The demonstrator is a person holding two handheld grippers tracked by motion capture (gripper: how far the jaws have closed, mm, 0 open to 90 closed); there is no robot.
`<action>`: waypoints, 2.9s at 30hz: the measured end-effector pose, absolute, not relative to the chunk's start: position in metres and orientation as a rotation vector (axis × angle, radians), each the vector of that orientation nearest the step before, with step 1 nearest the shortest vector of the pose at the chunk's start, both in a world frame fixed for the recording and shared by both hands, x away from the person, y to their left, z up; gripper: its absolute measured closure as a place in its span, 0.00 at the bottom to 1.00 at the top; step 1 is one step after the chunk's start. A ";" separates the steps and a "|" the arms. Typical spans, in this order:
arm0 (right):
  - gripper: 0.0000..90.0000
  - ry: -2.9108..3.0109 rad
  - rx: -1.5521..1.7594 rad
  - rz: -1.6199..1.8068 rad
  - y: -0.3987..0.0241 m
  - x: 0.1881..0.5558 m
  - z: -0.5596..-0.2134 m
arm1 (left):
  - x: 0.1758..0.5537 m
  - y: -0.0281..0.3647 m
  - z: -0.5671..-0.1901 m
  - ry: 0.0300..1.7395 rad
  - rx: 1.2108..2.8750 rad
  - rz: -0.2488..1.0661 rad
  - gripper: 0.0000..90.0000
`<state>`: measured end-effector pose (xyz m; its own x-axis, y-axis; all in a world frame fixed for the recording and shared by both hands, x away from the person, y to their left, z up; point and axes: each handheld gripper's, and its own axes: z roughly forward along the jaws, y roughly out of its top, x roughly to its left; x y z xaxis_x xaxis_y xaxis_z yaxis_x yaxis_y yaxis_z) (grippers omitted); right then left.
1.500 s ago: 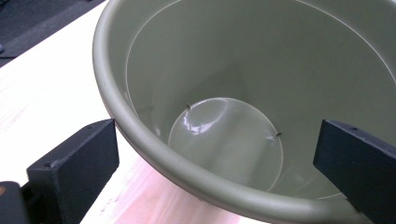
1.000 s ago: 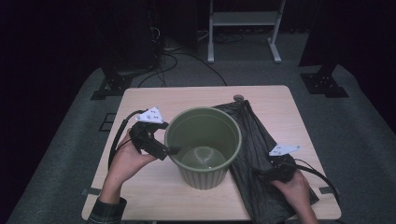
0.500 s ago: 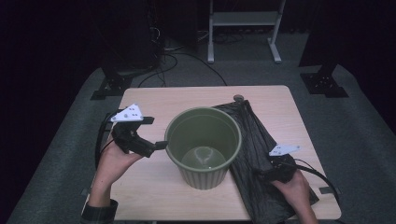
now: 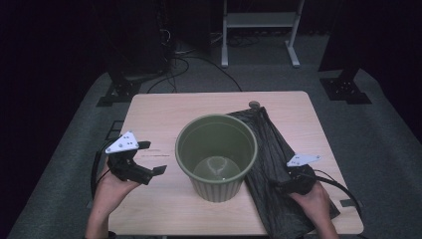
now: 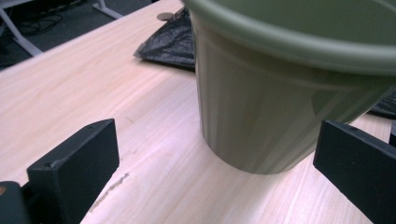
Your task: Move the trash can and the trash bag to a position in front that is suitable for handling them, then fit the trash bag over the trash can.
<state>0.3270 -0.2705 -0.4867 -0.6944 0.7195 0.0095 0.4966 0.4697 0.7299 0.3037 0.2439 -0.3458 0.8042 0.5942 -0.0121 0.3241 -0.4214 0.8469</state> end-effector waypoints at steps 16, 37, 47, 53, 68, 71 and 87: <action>0.11 2.422 1.033 1.055 -0.271 0.327 -0.487 | 0.309 0.234 -0.395 0.727 2.088 0.343 0.00; 0.11 2.422 1.033 1.056 -0.271 0.327 -0.487 | 0.323 0.222 -0.454 0.769 2.173 0.356 0.00; 0.11 2.422 1.033 1.056 -0.271 0.327 -0.487 | 0.329 0.220 -0.476 0.809 2.214 0.331 0.00; 0.11 2.422 1.033 1.056 -0.271 0.327 -0.487 | 0.330 0.221 -0.483 0.820 2.225 0.346 0.00; 0.13 2.369 1.062 1.034 -0.286 0.329 -0.471 | 0.329 0.220 -0.483 0.824 2.233 0.362 0.00; 0.13 2.337 1.075 1.030 -0.294 0.330 -0.465 | 0.329 0.220 -0.483 0.825 2.232 0.362 0.00; 0.11 2.330 1.208 0.945 -0.314 0.354 -0.479 | 0.329 0.220 -0.483 0.825 2.232 0.362 0.00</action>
<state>0.3543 -0.3141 -0.4789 -0.5752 0.8180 -0.0032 0.5846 0.4138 0.6978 0.3290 0.2200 -0.4829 0.7559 0.6546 0.0133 0.4530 -0.5375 0.7113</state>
